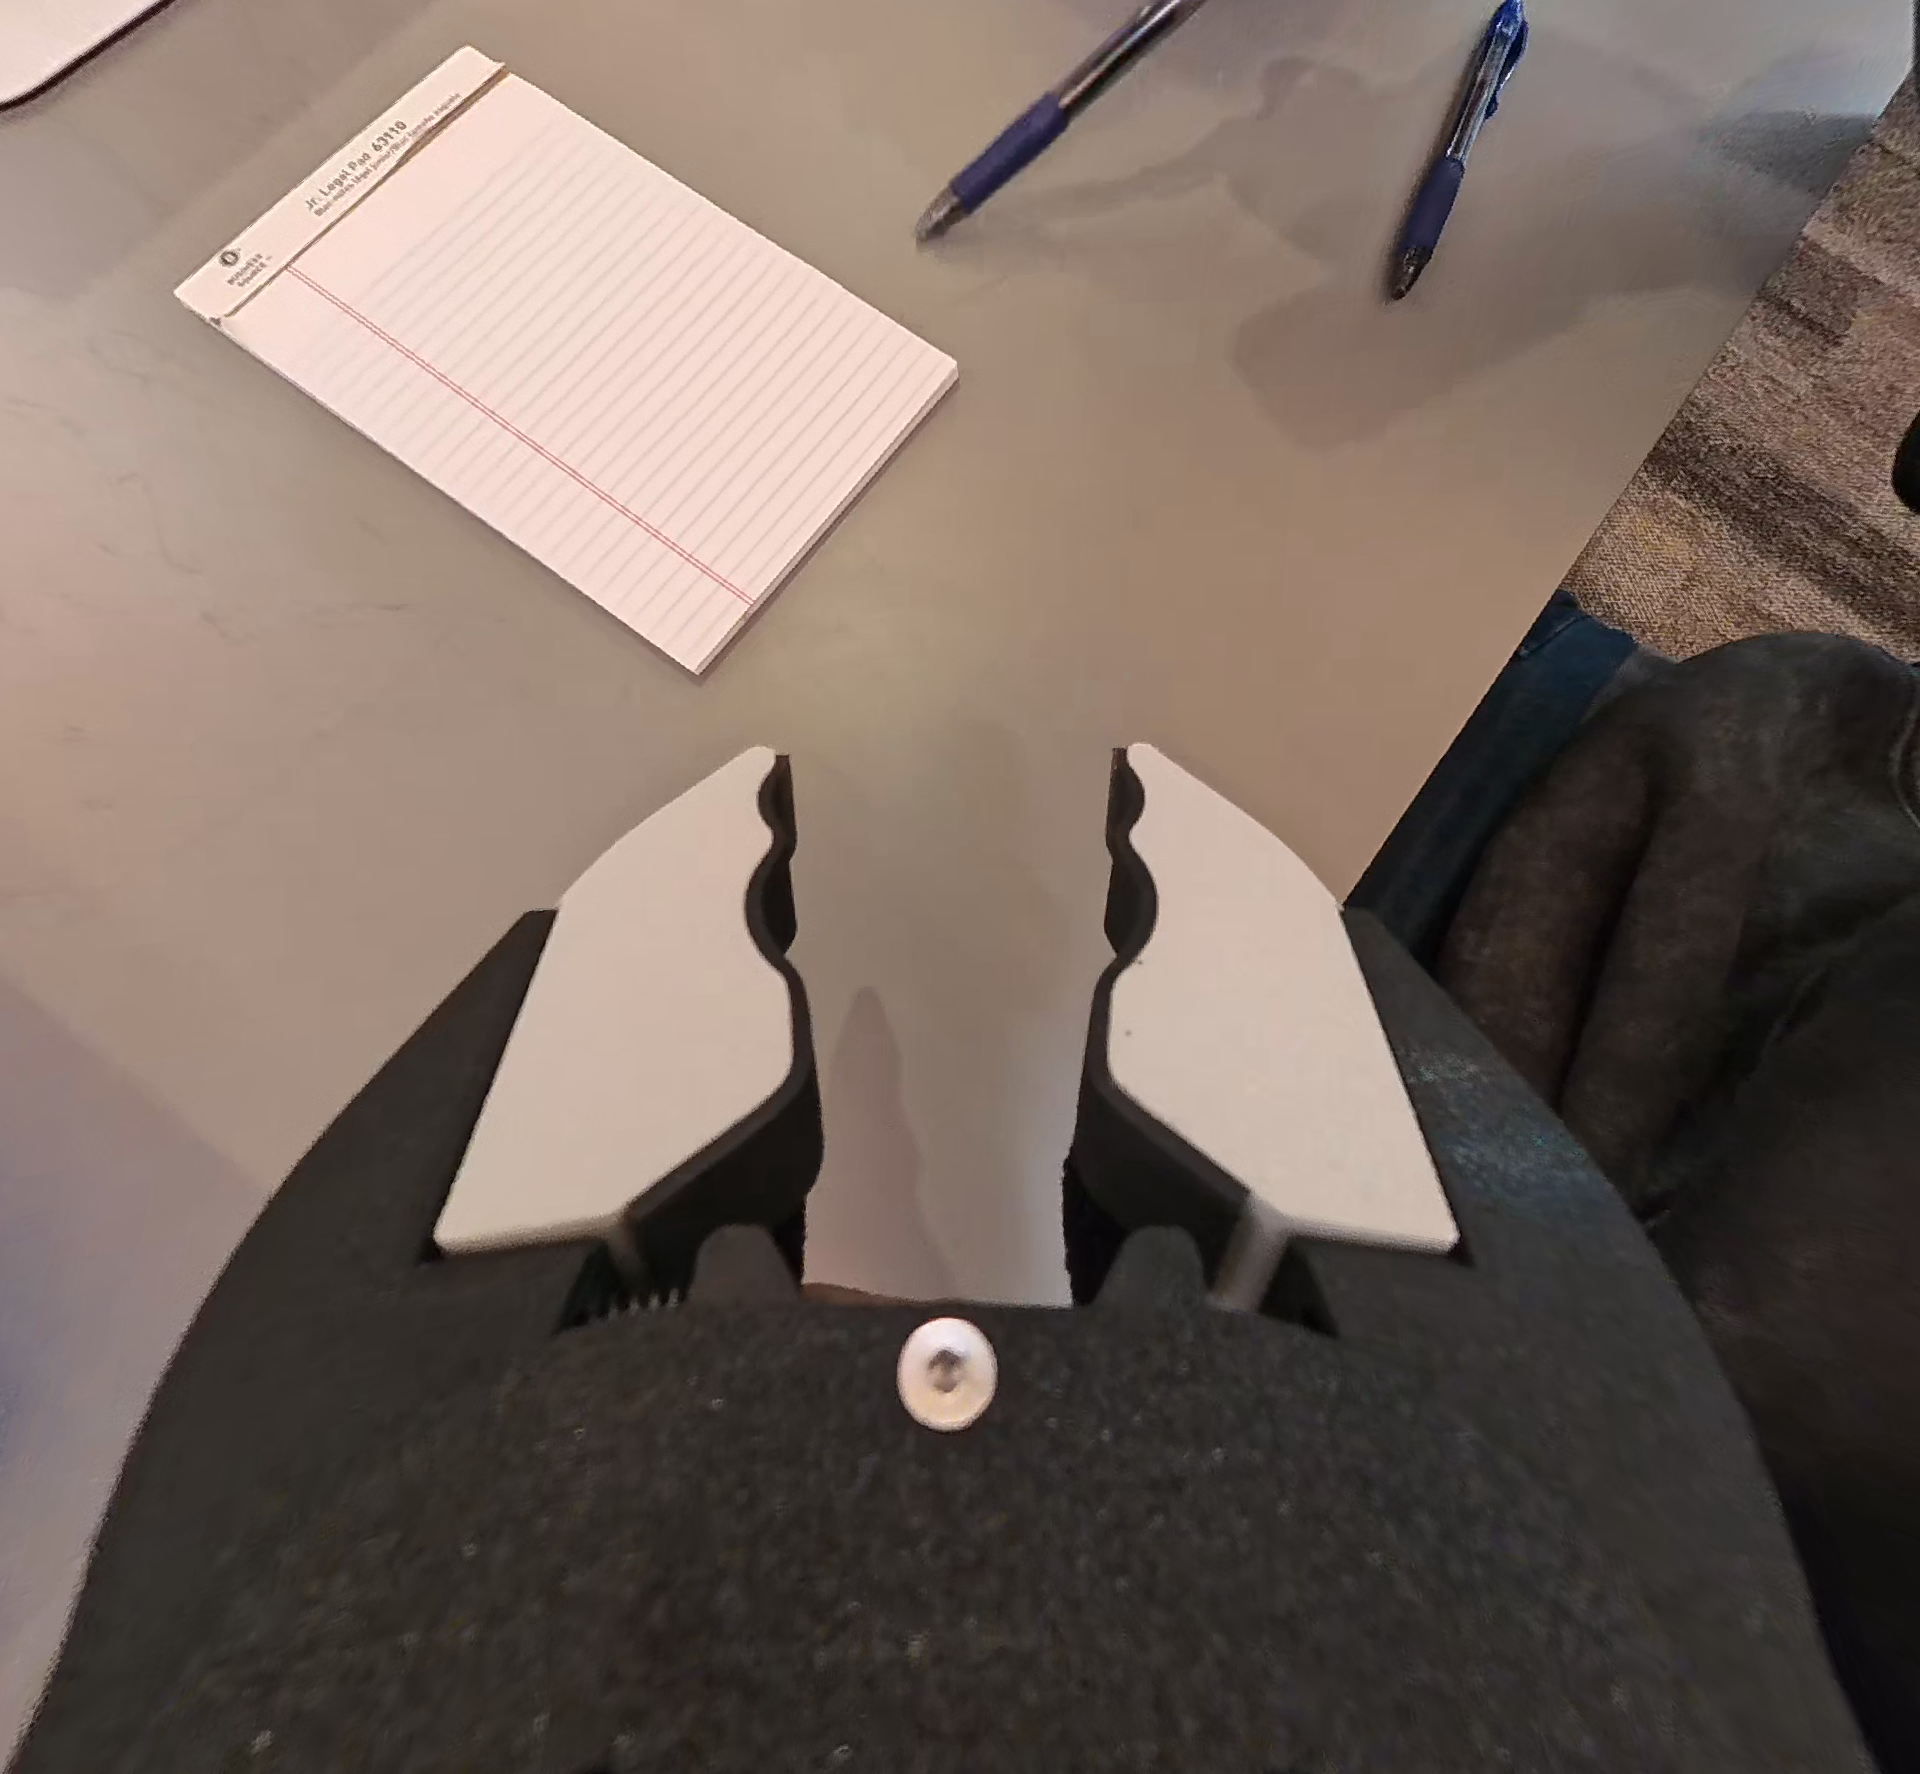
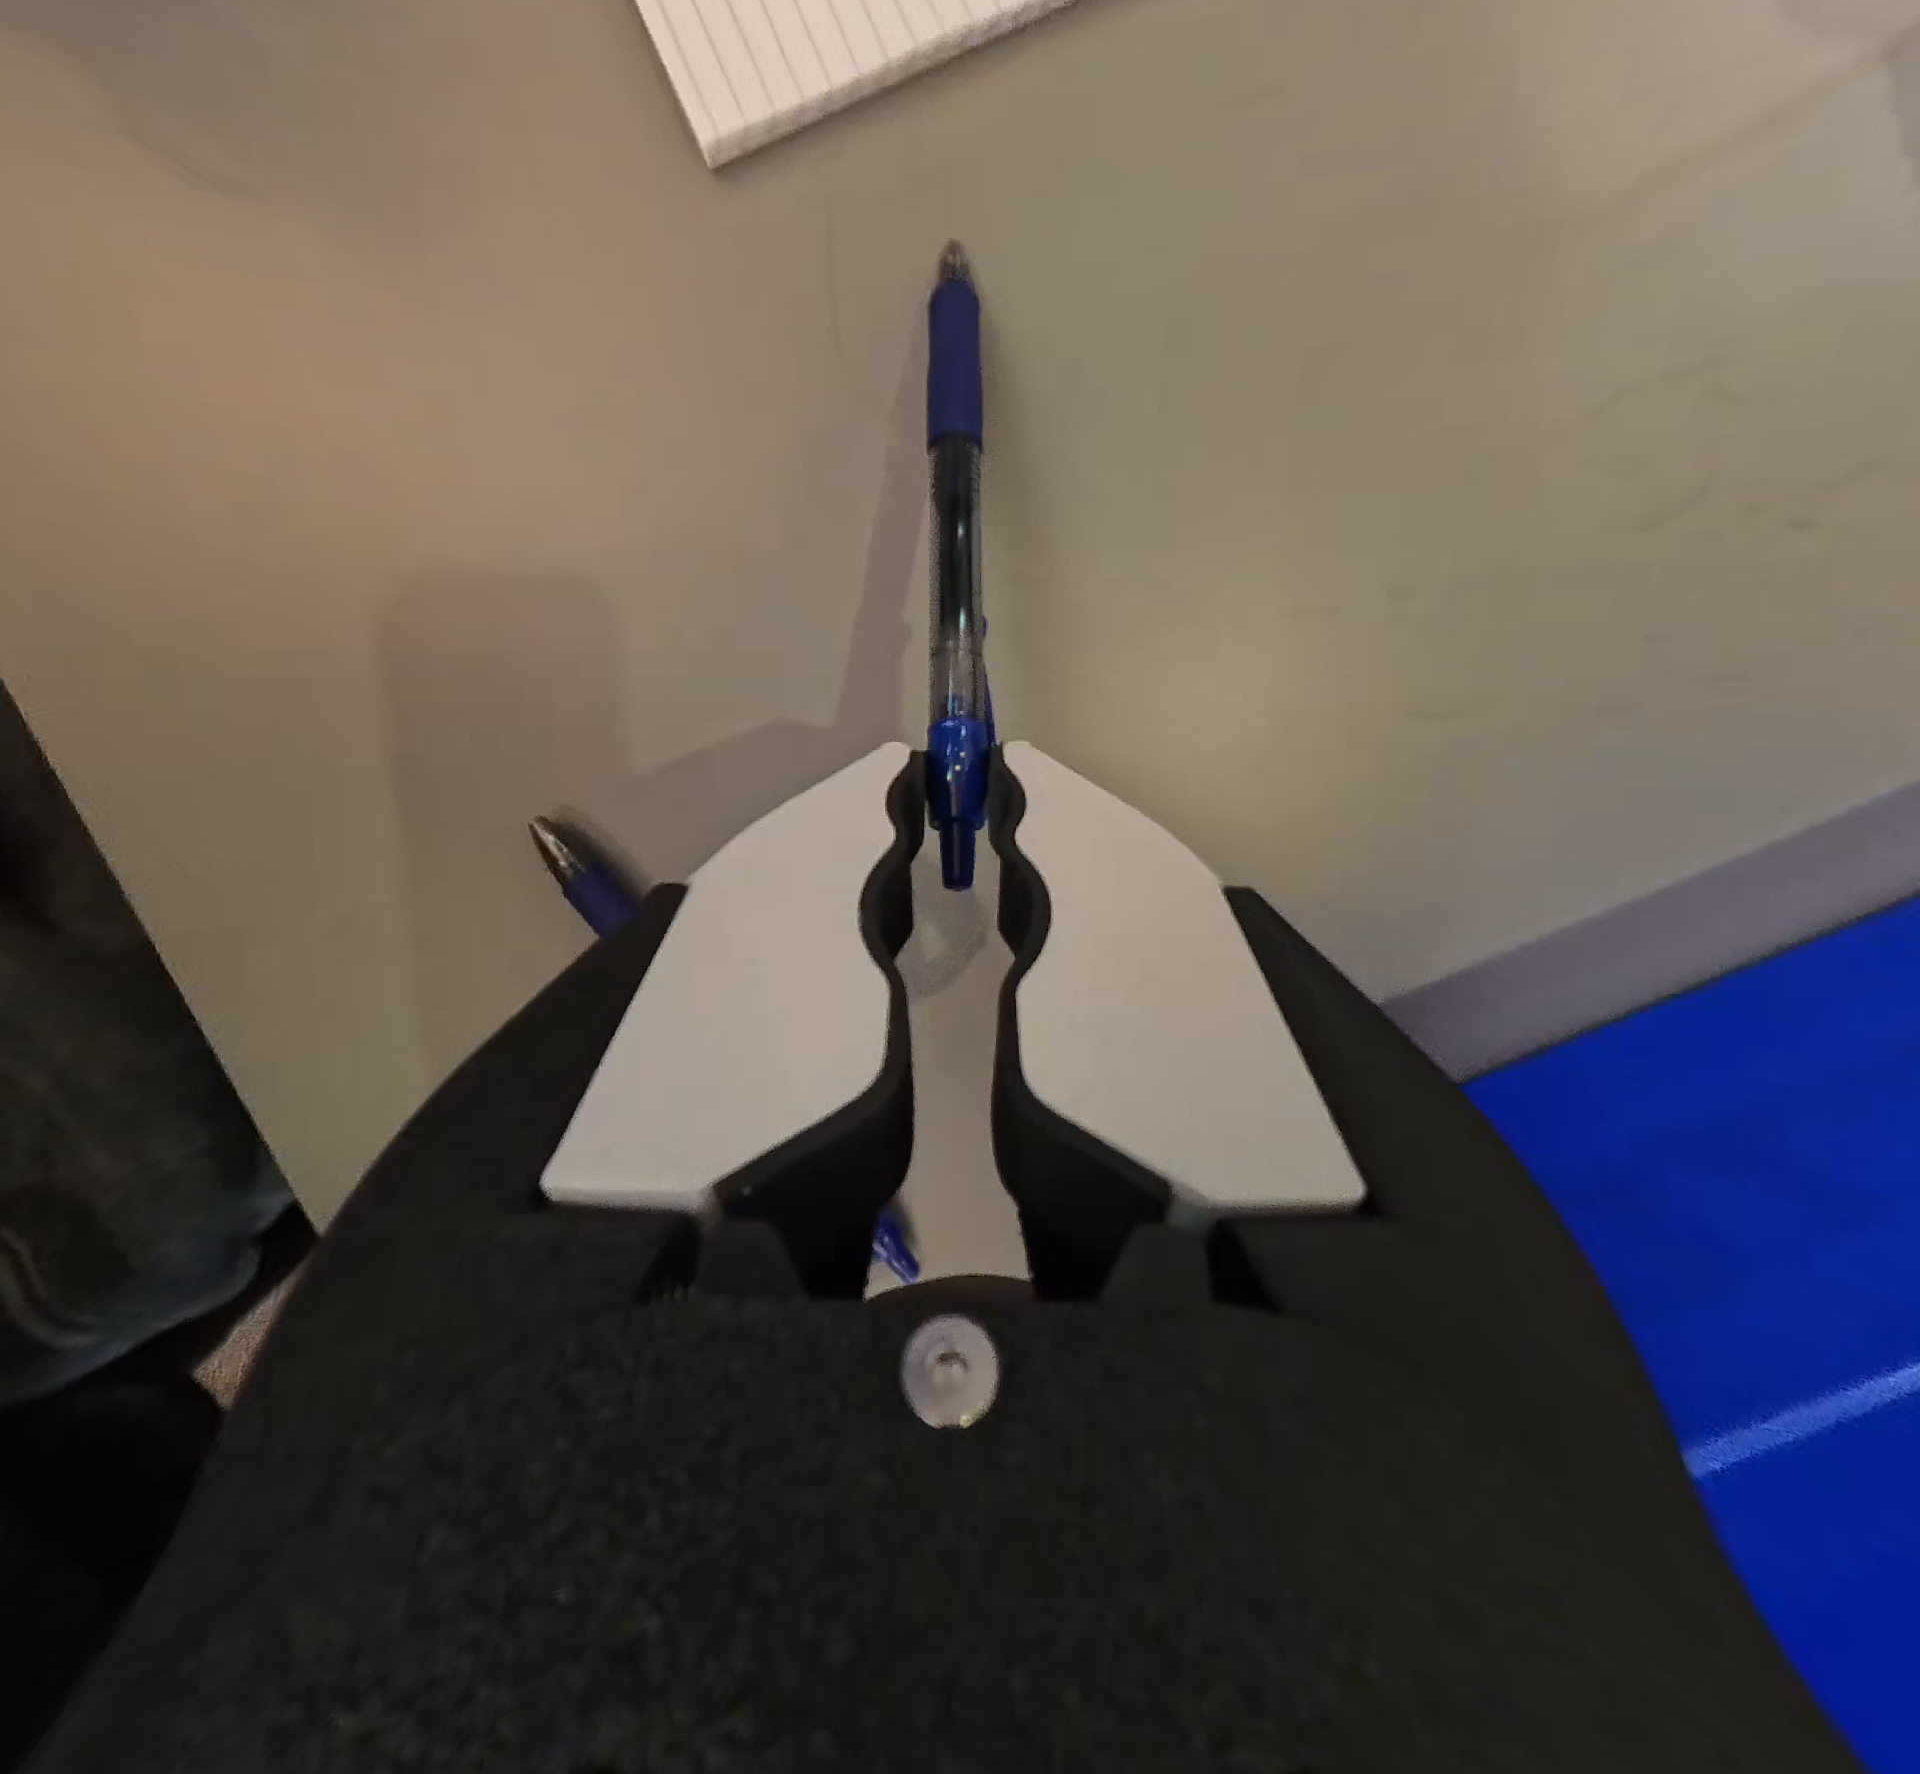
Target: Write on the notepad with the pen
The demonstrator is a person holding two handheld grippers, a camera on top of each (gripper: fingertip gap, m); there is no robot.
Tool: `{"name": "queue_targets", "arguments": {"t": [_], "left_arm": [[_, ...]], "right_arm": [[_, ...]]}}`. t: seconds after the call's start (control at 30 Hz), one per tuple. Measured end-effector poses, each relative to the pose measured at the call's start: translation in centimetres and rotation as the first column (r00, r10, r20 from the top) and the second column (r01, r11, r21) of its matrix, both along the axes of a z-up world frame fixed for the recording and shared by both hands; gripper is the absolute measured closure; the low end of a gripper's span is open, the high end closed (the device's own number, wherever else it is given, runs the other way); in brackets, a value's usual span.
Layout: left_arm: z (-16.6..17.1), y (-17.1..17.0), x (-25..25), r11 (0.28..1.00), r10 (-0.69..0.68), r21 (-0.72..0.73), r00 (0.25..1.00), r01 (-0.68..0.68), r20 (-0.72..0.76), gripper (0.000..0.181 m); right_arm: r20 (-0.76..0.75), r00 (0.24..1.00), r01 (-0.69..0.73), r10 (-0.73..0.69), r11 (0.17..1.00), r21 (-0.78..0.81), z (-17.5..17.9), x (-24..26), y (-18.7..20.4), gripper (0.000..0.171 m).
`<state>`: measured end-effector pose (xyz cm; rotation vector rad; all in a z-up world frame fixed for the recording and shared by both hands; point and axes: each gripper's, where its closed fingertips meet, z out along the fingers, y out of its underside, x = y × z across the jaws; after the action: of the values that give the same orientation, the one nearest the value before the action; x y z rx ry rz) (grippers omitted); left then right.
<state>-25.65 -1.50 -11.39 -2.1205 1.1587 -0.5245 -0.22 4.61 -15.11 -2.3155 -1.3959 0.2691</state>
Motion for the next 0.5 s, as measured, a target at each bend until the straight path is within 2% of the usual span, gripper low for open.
{"name": "queue_targets", "arguments": {"t": [0.13,0.33,0.5], "left_arm": [[-0.2,-0.1,-0.1,1.0,-0.002,-0.003,1.0,0.002,0.0,0.124],[-0.5,-0.2,0.0,1.0,-0.012,-0.009,1.0,0.012,-0.003,0.124],[-0.4,-0.3,0.2,1.0,-0.017,-0.01,1.0,0.017,0.003,0.124]], "right_arm": [[-0.114,0.993,0.021,-0.021,1.0,0.002,0.3,-0.5,-1.4,0.16],[-0.28,0.958,0.089,-0.068,0.994,0.062,2.6,-0.3,-4.0,0.16],[-0.503,0.858,0.222,-0.102,0.957,0.185,6.9,0.3,-5.4,0.16]]}}
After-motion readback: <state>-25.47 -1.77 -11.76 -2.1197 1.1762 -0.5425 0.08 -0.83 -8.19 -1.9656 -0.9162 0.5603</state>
